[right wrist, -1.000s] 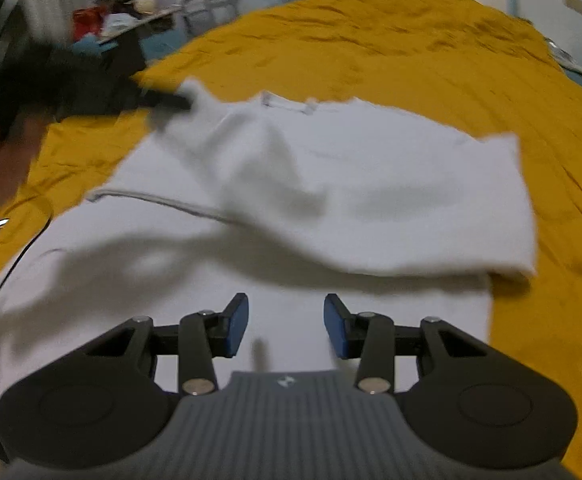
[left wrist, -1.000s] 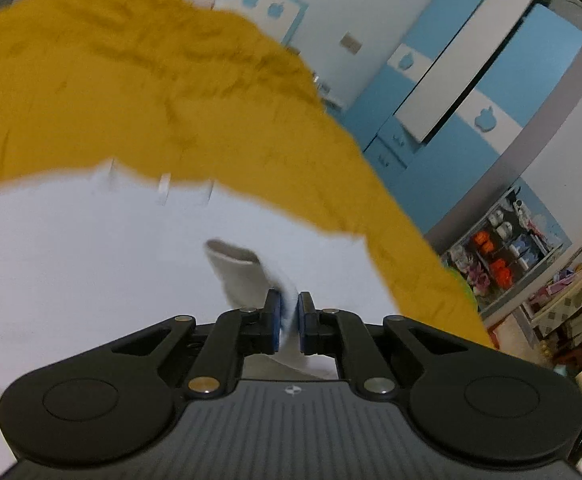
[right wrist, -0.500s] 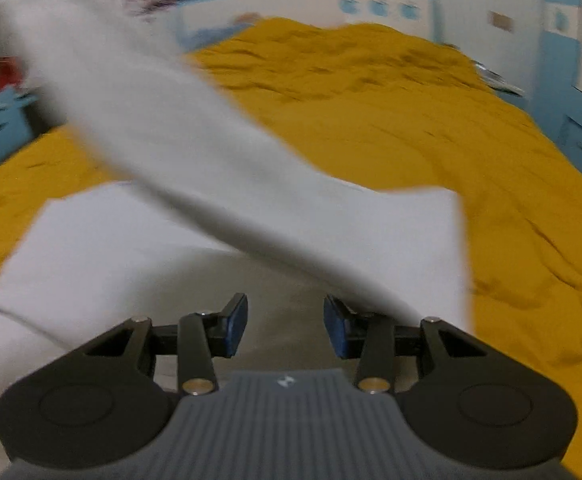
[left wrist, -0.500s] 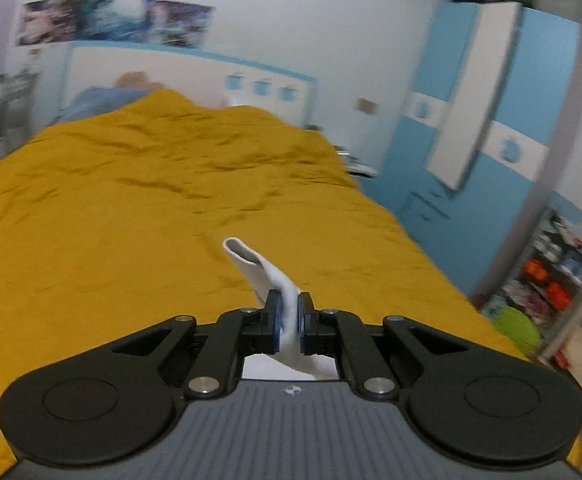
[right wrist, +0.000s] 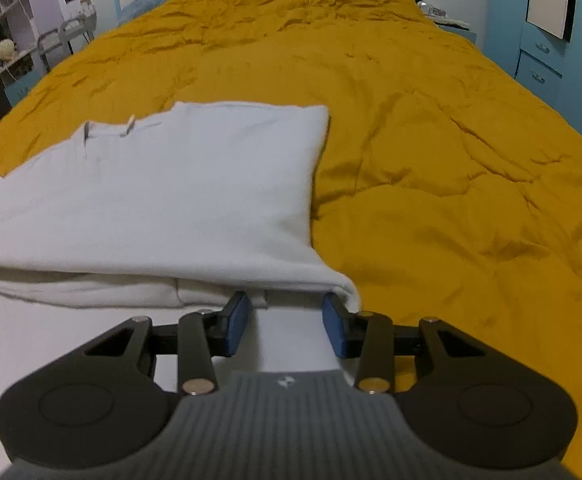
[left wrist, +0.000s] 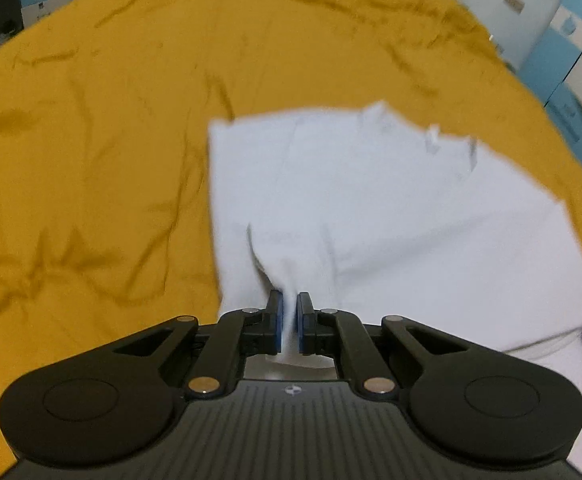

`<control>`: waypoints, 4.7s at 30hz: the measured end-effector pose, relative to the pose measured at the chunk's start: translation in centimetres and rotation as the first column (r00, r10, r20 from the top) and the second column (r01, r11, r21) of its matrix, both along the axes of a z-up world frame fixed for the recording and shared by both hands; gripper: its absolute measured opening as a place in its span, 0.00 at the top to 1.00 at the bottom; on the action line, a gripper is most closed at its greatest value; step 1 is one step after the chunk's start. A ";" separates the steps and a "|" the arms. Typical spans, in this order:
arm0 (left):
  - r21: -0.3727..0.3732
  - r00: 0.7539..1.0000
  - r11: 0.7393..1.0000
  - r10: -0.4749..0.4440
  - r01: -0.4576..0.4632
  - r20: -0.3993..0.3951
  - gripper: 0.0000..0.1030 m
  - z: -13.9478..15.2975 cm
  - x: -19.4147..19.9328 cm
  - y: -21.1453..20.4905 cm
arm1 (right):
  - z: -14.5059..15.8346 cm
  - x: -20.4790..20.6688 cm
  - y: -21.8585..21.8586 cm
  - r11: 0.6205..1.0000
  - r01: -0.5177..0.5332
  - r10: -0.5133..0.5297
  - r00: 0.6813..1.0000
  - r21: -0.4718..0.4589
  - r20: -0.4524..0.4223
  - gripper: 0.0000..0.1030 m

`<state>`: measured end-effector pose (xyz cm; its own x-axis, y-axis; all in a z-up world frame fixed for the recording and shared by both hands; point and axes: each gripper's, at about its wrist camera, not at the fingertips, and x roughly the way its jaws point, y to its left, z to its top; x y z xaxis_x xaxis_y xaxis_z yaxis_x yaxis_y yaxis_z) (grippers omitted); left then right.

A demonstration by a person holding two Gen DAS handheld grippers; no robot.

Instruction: Fold small clothes

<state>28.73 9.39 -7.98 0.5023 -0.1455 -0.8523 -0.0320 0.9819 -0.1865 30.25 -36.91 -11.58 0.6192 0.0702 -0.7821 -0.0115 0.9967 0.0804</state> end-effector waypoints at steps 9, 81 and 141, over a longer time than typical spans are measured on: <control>0.054 0.999 0.998 -0.032 0.032 0.004 0.86 -0.3 -1.2 0.2 | 0.7 -1.8 -1.0 0.999 -0.003 0.001 0.999 -0.050 -0.035 0.71; 0.190 0.824 0.829 -0.552 0.526 0.128 0.43 7.0 -22.5 -5.7 | 9.9 -22.5 4.6 0.860 -0.474 0.466 0.881 -0.188 -0.085 0.66; 0.233 0.909 0.899 -0.404 0.372 0.106 0.92 5.2 -18.3 -3.2 | 9.9 -17.6 8.8 0.731 -0.541 0.593 0.805 -0.416 -0.004 0.97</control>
